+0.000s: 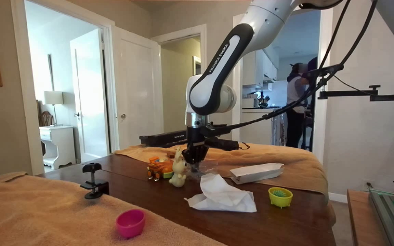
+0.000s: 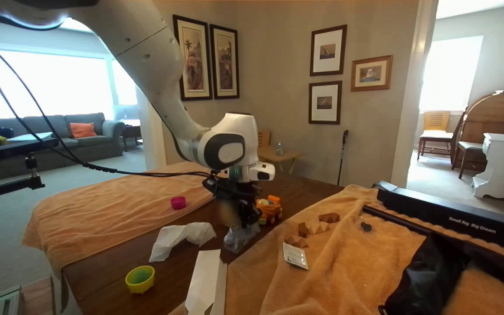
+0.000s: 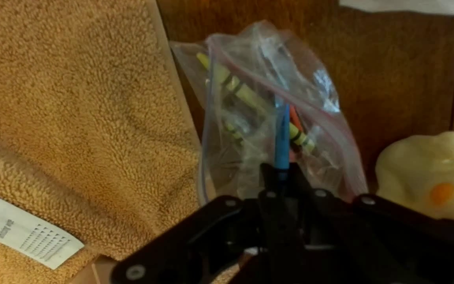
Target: Remove the blue crayon from the clear plastic.
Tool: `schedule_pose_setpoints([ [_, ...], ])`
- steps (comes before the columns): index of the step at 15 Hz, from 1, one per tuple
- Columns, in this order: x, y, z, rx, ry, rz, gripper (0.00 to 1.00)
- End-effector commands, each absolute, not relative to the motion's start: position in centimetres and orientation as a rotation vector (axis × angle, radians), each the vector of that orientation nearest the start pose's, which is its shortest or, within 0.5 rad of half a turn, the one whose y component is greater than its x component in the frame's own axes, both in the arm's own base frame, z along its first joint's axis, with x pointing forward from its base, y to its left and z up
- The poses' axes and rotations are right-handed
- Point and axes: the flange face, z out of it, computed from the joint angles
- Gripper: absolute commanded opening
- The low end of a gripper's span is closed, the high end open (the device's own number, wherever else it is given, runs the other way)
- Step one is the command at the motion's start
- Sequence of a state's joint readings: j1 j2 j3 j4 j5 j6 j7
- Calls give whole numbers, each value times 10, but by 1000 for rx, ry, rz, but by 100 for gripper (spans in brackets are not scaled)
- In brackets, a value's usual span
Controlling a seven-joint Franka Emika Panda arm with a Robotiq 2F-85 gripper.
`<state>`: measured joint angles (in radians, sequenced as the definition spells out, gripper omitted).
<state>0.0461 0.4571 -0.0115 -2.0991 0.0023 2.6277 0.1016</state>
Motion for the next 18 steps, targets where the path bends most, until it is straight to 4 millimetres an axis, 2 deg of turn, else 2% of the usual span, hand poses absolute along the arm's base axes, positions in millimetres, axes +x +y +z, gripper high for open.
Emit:
schedule_pose_setpoints([
  [1, 588, 41, 234, -3119, 62, -131, 2],
  [7, 582, 54, 264, -3136, 16, -80, 2],
  [12, 576, 53, 276, -3154, 2, -27, 2],
  [18, 571, 48, 304, -3275, -100, -57, 2],
])
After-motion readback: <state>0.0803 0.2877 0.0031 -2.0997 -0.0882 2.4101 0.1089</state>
